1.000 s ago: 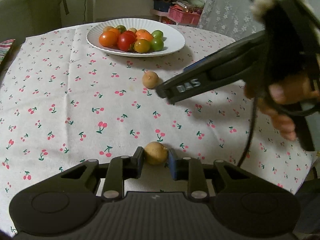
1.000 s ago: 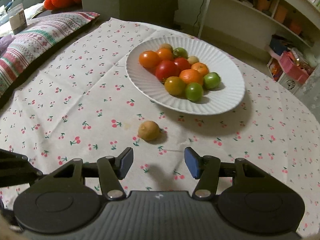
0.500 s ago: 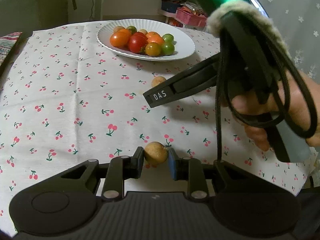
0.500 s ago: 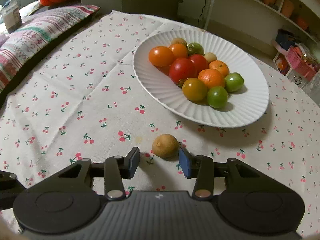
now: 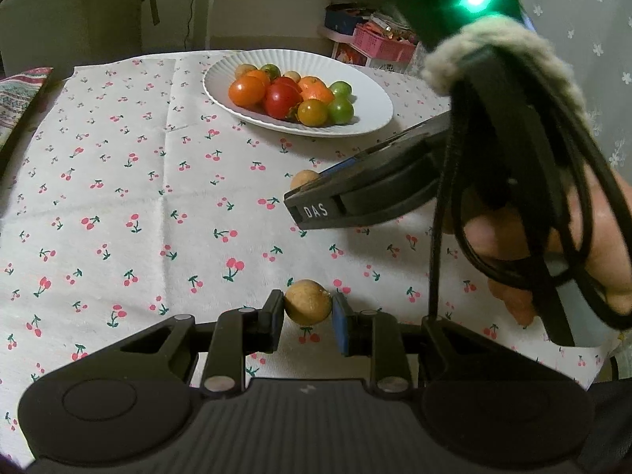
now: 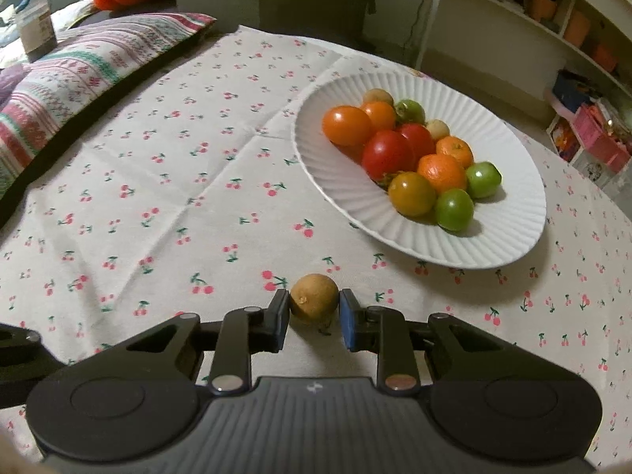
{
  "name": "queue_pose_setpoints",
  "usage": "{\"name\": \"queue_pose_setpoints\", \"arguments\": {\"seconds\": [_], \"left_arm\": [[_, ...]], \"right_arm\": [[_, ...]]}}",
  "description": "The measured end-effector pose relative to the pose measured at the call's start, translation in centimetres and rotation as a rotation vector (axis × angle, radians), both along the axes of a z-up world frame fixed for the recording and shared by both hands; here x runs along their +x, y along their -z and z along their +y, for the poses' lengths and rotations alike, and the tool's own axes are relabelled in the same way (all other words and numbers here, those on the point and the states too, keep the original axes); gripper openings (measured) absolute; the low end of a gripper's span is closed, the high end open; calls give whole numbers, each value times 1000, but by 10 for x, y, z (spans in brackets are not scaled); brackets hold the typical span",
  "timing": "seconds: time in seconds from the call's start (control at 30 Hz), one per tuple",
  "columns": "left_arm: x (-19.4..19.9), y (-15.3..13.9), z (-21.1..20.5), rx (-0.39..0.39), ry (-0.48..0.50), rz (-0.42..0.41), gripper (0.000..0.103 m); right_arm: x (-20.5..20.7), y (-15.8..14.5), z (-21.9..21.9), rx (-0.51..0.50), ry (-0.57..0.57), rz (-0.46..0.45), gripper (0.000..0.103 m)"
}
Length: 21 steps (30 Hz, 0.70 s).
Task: Organize fruits
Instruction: 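Grasp a brown fruit with the left tool while the right tool grasps the last one, then carry both brown fruits over the white plate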
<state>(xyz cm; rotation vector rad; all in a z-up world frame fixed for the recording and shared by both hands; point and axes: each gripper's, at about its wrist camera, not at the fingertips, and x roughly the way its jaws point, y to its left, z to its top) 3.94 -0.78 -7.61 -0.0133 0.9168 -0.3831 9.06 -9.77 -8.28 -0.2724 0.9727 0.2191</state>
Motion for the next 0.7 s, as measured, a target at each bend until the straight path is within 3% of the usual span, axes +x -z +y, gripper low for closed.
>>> {"name": "queue_pose_setpoints", "arguments": {"seconds": [0.4, 0.7], "left_arm": [[6, -11, 6, -3, -41, -34, 10], [14, -17, 12, 4, -82, -60, 10]], "right_arm": [[-9, -27, -11, 78, 4, -41, 24], [-16, -39, -23, 81, 17, -78, 24]]}}
